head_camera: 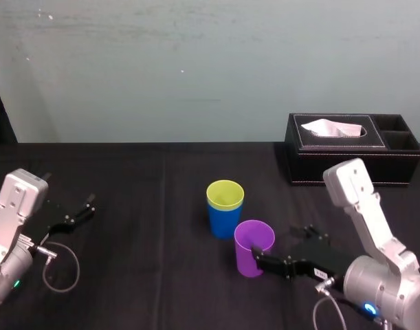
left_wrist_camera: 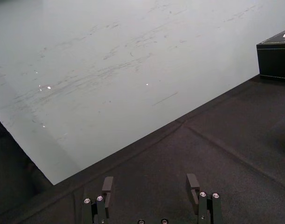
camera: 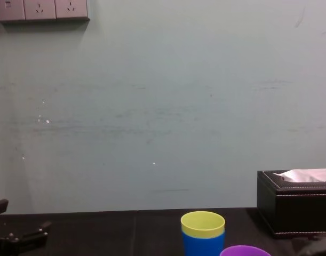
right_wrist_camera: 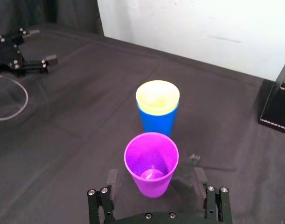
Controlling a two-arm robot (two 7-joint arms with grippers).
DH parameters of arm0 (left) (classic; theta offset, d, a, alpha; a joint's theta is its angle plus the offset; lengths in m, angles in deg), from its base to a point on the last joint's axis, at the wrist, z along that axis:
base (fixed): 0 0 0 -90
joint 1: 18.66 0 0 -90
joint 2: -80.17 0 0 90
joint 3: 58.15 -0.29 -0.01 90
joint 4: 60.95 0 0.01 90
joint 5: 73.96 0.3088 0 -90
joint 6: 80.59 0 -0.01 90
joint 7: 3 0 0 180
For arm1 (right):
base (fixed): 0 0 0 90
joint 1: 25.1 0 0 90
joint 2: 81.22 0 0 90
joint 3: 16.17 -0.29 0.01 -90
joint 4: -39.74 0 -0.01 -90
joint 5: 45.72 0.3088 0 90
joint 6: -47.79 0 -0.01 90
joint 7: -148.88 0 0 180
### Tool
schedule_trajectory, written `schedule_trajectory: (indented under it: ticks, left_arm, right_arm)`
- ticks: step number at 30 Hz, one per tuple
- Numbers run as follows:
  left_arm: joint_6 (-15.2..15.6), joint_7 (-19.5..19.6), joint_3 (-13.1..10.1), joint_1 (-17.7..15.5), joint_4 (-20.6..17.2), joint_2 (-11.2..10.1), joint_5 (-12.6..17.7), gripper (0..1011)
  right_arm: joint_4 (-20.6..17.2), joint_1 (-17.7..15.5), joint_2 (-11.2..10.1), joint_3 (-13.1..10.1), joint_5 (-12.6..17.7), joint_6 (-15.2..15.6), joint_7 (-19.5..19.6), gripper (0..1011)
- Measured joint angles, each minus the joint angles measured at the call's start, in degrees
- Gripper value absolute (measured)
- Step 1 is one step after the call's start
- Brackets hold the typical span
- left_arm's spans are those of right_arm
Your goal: Stack the three plastic cups sequentially using one hand.
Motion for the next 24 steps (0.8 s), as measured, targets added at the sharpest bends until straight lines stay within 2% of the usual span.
schedule_trajectory:
  ticks: [7,24]
  left_arm:
    - [0.00,0.00,0.00,0.00,0.00,0.00,0.00,1000]
    - [0.00,0.00,0.00,0.00,0.00,0.00,0.00,1000]
  right_arm:
    - [0.56,-1.17,-0.11,0.68,-1.14,-0.73,-0.09,1003]
    - [4.73,-2.50,2.00,1.03,-2.69,-6.83,-0.34,1002]
